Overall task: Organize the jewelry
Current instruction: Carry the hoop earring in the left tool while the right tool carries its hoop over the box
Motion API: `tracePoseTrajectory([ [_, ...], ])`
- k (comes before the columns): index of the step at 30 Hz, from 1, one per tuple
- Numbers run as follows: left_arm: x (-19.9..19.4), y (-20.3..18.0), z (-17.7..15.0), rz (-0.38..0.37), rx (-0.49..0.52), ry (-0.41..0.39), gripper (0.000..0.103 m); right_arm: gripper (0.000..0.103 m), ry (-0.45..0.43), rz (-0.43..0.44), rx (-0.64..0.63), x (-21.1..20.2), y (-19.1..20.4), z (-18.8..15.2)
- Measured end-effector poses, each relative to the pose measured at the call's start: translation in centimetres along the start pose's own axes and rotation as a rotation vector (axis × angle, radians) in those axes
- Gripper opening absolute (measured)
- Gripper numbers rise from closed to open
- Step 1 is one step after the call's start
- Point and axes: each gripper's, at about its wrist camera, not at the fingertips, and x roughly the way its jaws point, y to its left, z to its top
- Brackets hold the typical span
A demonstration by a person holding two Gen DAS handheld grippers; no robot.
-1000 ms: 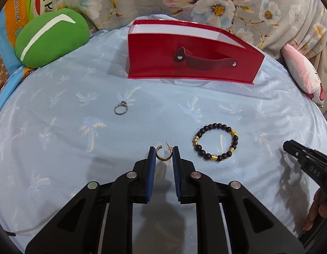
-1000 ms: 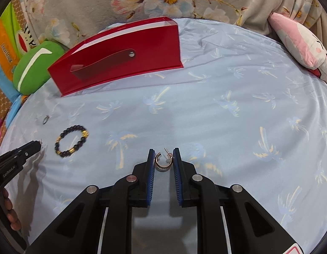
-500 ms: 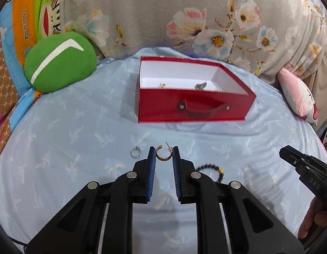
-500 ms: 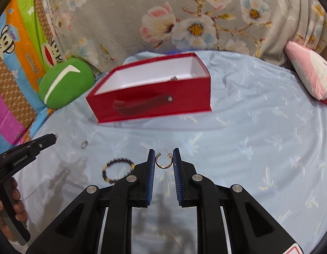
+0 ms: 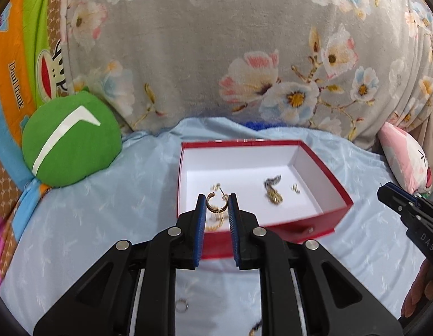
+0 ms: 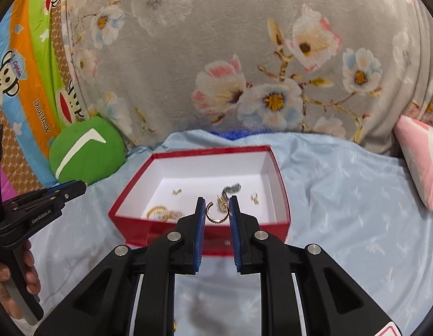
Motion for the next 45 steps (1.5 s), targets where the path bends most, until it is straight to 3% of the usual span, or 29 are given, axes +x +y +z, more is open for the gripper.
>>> tracePoseTrajectory([
  [6, 3.5, -0.8, 3.3, 0.004, -0.002, -0.011, 0.015, 0.016, -0.009, -0.003, -0.013, 3.6, 0.0, 2.7],
  [15, 10.4, -1.5, 5.6, 0.003, -0.008, 0.05, 0.015, 0.016, 0.047, 0.032, 0.055, 10.9, -1.3, 5.2],
  [28, 16.2, -1.4, 6.0, 0.038, 0.003, 0.079, 0.015, 0.016, 0.117, 0.016, 0.084, 17.5, -2.9, 4.7],
  [45, 19.2, -2.3, 4.6, 0.044, 0.014, 0.12, 0.016, 0.016, 0.174, -0.013, 0.045, 21.0, -2.7, 3.2],
])
